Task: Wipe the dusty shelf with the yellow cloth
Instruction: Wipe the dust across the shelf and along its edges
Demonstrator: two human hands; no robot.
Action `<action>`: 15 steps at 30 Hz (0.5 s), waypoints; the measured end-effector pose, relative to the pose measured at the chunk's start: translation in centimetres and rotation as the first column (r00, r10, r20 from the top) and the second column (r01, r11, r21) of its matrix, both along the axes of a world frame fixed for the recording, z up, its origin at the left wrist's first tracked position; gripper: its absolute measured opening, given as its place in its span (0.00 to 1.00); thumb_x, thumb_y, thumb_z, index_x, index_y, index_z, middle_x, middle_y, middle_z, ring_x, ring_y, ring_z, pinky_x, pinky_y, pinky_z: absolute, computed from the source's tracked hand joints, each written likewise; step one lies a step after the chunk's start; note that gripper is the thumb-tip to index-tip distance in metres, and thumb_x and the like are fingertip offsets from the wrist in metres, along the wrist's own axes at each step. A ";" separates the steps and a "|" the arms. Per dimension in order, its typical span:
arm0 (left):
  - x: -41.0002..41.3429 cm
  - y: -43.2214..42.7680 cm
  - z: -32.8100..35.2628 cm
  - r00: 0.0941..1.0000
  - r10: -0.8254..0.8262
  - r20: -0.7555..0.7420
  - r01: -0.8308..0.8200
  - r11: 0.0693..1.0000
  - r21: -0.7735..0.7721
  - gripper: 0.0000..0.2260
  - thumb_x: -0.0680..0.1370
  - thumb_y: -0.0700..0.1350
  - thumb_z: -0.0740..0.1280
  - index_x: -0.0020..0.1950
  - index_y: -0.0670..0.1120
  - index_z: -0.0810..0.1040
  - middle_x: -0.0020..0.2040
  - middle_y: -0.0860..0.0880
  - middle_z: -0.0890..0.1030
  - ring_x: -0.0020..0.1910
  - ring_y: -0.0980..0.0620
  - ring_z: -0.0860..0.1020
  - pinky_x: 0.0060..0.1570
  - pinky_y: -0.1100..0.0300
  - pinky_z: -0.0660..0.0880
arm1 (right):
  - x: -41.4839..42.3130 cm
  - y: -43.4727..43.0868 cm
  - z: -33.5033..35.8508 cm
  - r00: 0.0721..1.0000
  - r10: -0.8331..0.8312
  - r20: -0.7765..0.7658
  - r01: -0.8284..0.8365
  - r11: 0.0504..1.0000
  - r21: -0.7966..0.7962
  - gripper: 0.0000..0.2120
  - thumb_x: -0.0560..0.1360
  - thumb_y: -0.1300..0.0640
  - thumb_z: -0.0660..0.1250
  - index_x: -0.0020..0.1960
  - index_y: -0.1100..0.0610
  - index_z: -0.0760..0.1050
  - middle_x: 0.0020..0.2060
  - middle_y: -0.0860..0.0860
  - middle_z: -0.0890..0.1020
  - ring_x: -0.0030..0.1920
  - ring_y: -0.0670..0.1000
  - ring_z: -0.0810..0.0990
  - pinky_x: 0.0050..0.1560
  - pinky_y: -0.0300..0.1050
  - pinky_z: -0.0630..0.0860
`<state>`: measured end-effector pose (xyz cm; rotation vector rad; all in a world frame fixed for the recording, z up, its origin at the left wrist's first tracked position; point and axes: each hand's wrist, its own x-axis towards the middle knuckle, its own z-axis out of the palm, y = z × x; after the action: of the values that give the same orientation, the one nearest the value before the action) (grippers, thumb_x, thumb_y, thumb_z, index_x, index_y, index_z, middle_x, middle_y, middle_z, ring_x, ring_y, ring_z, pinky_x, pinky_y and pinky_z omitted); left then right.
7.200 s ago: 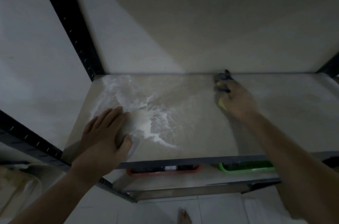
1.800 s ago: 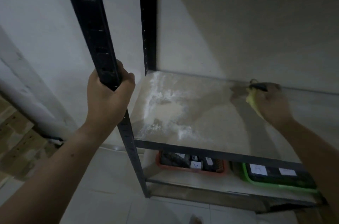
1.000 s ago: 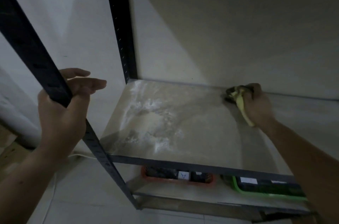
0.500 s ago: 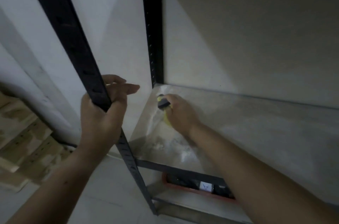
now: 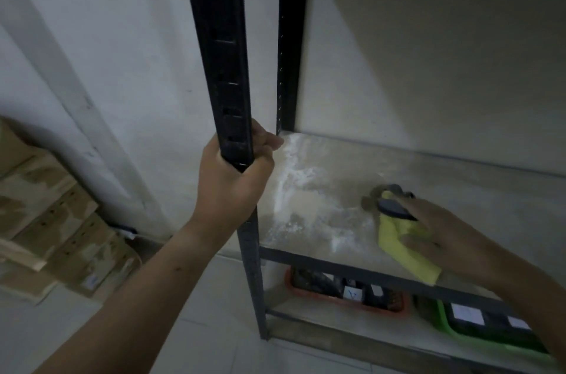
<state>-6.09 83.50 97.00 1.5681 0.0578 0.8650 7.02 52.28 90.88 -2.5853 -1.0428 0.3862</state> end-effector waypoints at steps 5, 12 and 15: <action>0.1 -0.1 0.1 1.000 -0.004 -0.003 0.004 1.000 -0.018 0.09 0.75 0.37 0.64 0.48 0.50 0.77 0.45 0.43 0.86 0.50 0.51 0.86 0.53 0.67 0.79 | -1.9 4.0 -1.1 0.987 -0.045 0.155 0.052 0.998 -0.043 0.30 0.79 0.45 0.63 0.77 0.45 0.55 0.70 0.47 0.65 0.69 0.51 0.65 0.65 0.45 0.62; 0.3 0.1 -0.2 1.000 0.003 0.009 -0.003 1.000 0.021 0.07 0.75 0.37 0.65 0.51 0.47 0.77 0.44 0.44 0.86 0.49 0.53 0.86 0.46 0.68 0.79 | -3.8 19.3 -3.8 0.972 -0.083 0.220 0.070 0.995 0.065 0.27 0.78 0.44 0.58 0.74 0.51 0.58 0.70 0.54 0.64 0.68 0.58 0.63 0.67 0.53 0.60; 0.4 0.2 -0.2 1.000 0.006 0.015 -0.006 1.000 0.026 0.09 0.75 0.36 0.65 0.51 0.48 0.77 0.44 0.45 0.85 0.50 0.53 0.87 0.47 0.66 0.80 | -4.0 24.2 -3.3 0.972 -0.071 0.224 0.057 0.996 0.069 0.29 0.74 0.46 0.46 0.72 0.56 0.59 0.66 0.58 0.67 0.65 0.61 0.66 0.65 0.55 0.63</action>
<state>-5.70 83.66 96.82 1.5865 0.0408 0.8851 3.06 76.51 87.53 -2.6442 -1.0228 0.0412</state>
